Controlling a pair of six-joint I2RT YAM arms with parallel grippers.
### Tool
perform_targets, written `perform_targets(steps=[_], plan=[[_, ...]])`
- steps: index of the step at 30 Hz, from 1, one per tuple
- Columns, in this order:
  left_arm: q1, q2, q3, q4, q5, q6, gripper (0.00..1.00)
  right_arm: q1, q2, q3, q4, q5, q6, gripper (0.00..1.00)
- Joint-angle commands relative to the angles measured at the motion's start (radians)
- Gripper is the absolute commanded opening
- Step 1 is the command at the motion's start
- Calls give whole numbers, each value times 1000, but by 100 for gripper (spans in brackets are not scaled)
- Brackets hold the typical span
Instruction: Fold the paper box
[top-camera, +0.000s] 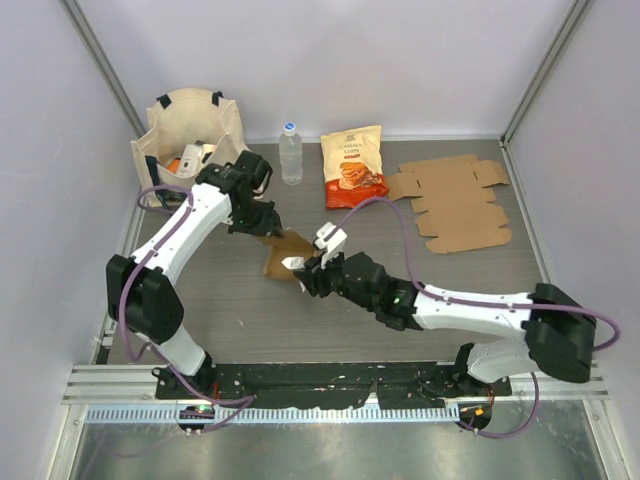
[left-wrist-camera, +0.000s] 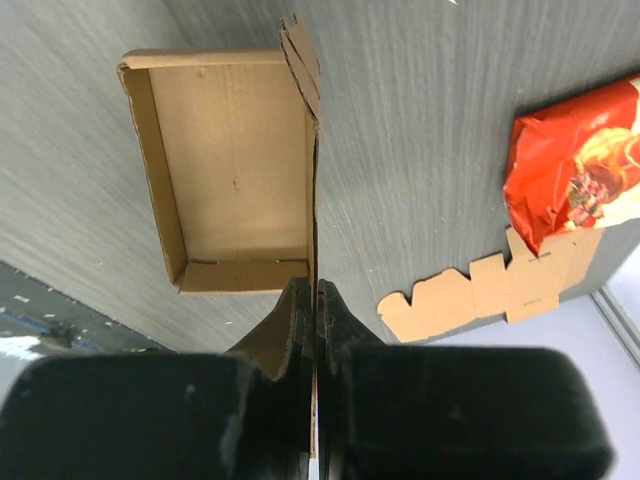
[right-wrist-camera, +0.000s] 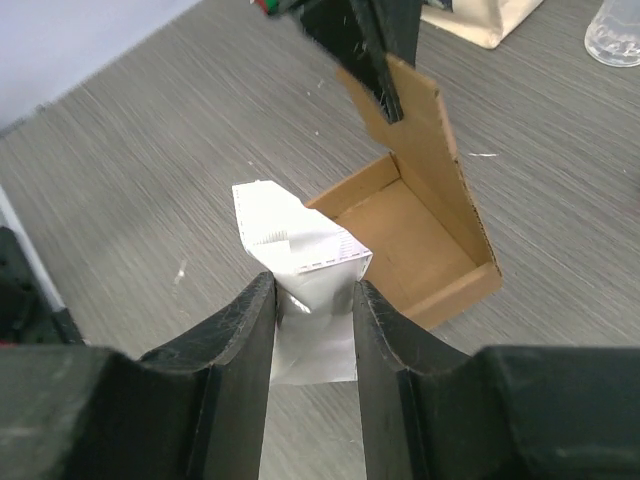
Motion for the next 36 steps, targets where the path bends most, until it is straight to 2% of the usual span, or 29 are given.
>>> perform_targets(steps=[1,6,11,16,24,25,29,34,36], plan=[[10,39,84,-166,-28,-10,0,22,103,17,238,39,-164,1],[11,65,107,-218,14,13,0,25,202,31,309,78,-331,1],[19,42,98,-224,-9,15,0,19,242,29,398,105,-440,1],[22,16,63,-192,55,22,0,-27,268,60,366,-4,-438,1],[32,-11,21,-174,87,27,0,-43,344,124,329,-79,-449,11],[31,-12,24,-172,89,24,0,-43,350,121,332,-61,-443,14],[31,-5,52,-206,54,35,0,-43,326,74,364,-19,-428,58],[31,10,35,-204,54,38,0,-41,173,23,254,-22,-387,71],[32,19,40,-207,42,44,0,-41,101,-22,199,-63,-356,71]])
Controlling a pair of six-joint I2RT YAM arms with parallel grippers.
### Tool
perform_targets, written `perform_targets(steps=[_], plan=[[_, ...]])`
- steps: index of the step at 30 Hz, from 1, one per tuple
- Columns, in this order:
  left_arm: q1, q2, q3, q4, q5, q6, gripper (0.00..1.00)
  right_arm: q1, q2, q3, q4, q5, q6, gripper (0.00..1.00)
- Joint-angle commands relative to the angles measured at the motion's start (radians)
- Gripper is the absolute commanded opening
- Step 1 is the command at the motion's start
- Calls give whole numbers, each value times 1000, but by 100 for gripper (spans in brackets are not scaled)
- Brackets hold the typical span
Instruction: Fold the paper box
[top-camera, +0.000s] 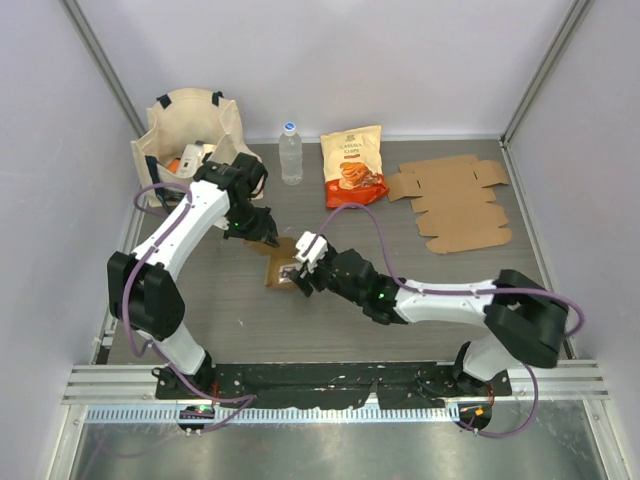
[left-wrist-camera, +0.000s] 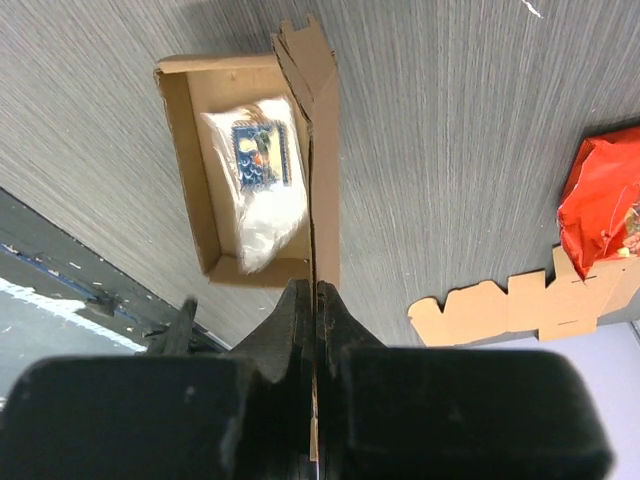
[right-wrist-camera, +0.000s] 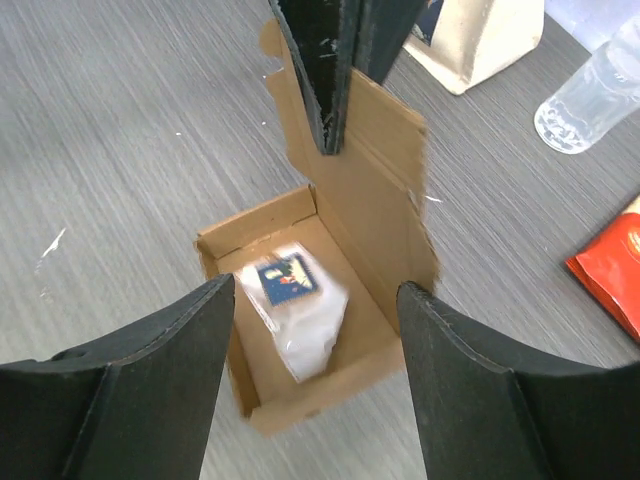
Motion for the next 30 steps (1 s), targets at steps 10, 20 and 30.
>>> perform_targets(steps=[10,20,30], plan=[[2,24,32,-81,-38,28,0,-31,-326,-108,-109,15,193,72],[0,26,19,-76,-51,35,0,-63,-122,31,-20,27,59,65],[2,14,-32,-26,-22,62,19,-126,10,114,-14,-152,99,16]])
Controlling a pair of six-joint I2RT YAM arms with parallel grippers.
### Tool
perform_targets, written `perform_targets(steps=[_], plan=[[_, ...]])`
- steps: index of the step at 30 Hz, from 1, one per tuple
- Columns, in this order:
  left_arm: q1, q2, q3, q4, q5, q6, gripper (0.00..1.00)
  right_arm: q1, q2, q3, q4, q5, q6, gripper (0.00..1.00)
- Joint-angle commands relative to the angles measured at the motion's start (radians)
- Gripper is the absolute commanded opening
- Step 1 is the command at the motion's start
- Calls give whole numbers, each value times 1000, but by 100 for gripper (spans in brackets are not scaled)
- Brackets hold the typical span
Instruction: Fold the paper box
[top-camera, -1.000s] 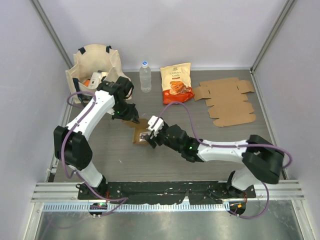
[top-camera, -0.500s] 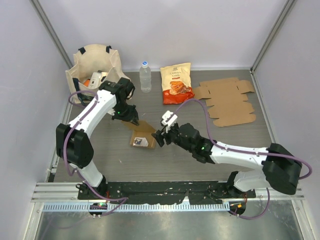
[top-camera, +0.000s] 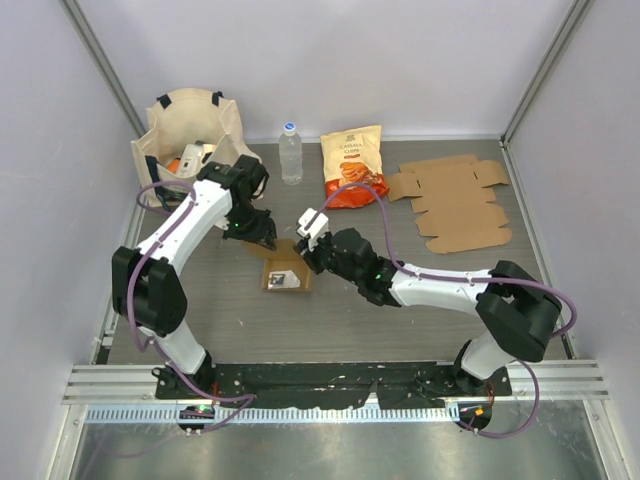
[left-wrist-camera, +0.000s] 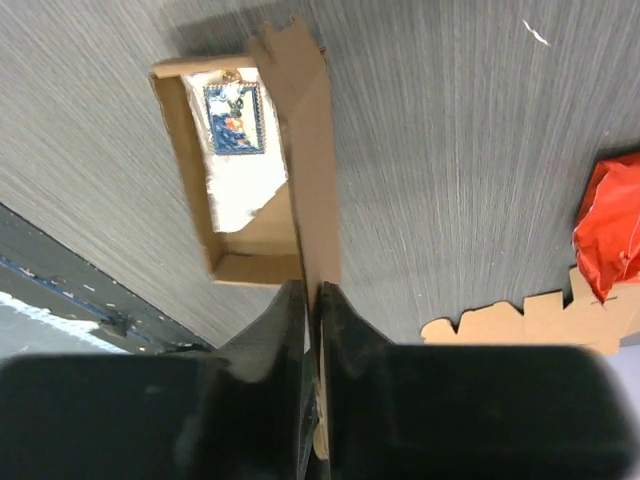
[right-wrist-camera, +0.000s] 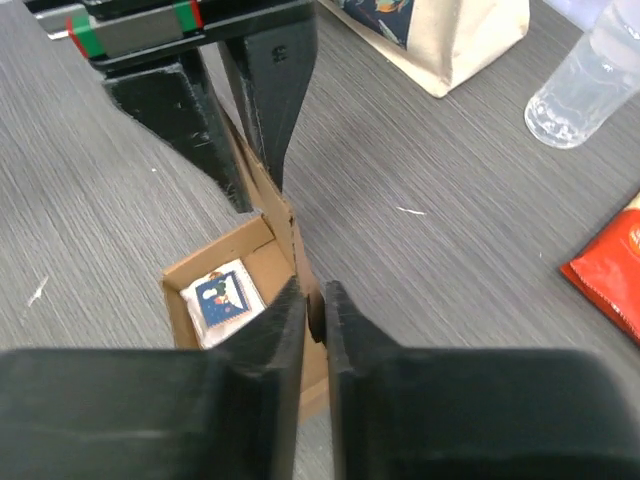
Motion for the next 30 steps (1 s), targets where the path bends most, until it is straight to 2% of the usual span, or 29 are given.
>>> perform_targets(steps=[1,2,3,6,10,11,12,14,16,20,21,23,24,25,26,28,30], plan=[[0,-16,-33,-12,0,41,30,-34,21,24,87,-130,28,9],[0,-17,-33,-4,-14,54,41,-66,24,6,109,-163,62,6],[2,-20,-33,2,-31,61,59,-79,24,-5,116,-200,73,1],[2,-57,-48,42,-116,126,75,-99,1,-44,117,-216,78,1],[2,-128,-94,65,-247,265,82,-153,-37,-64,56,-327,71,1],[4,-141,-106,74,-281,348,84,-166,-45,-61,17,-354,67,1],[4,-186,-125,105,-299,389,89,-195,-50,-62,2,-372,61,1],[2,-255,-226,178,-362,480,90,-229,-59,-79,-18,-441,62,1],[4,-388,-383,382,-387,648,100,-274,-74,-90,-30,-474,62,1],[5,-589,-608,670,-395,912,99,-326,-103,-103,-108,-546,32,2],[7,-626,-644,777,-328,974,98,-338,-111,-105,-119,-556,25,2],[8,-689,-723,873,-237,1103,94,-373,-131,-110,-140,-598,21,2],[7,-697,-750,1012,-164,1146,88,-384,-137,-111,-145,-609,21,2],[7,-695,-792,1075,-34,1196,86,-395,-140,-113,-150,-625,21,2],[7,-659,-800,1152,15,1206,86,-418,-139,-108,-159,-638,21,2],[8,-594,-777,1191,164,1250,81,-438,-129,-100,-163,-676,24,1],[8,-501,-740,1174,216,1292,74,-459,-125,-85,-176,-708,31,1]])
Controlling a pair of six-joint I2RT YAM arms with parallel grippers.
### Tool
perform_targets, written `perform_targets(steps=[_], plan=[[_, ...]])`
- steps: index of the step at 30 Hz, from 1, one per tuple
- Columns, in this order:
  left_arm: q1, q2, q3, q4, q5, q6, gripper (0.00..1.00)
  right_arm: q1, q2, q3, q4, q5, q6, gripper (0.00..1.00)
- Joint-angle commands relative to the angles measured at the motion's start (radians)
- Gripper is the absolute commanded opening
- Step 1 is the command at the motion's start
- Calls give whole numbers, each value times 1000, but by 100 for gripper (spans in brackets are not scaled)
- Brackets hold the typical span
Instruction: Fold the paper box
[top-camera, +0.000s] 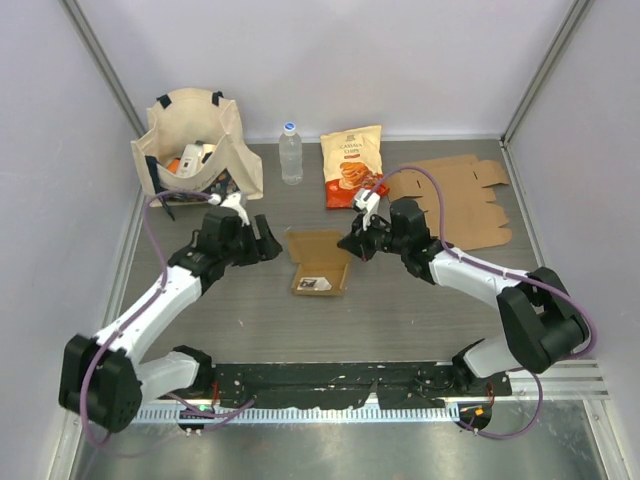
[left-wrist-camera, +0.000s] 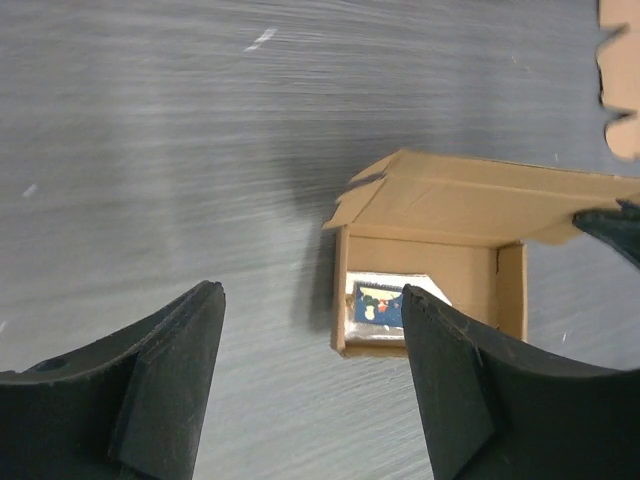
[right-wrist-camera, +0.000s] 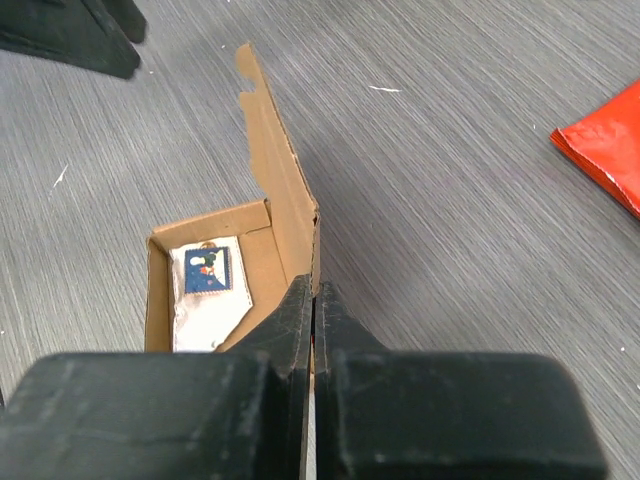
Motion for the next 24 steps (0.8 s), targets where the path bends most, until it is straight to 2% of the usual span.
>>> perform_targets(steps=[1,7,8,11,13,17,20,24], plan=[[4,141,85,223,284,205,73,-42,-19,22,-20,-112,-7,1],[2,261,154,214,353,421,71,-85,-23,13,6,-167,10,1],[2,278,160,225,414,433,68,-90,-18,13,17,-177,18,1],[0,341,156,249,472,455,62,-101,2,26,20,-203,27,1],[-1,364,162,245,485,465,60,-105,13,32,19,-218,27,1],[-3,395,178,248,437,511,49,-108,34,36,29,-232,33,1],[-3,461,220,226,455,536,49,-110,51,36,43,-241,41,1],[-3,494,203,252,500,562,45,-110,56,29,51,-238,47,1]])
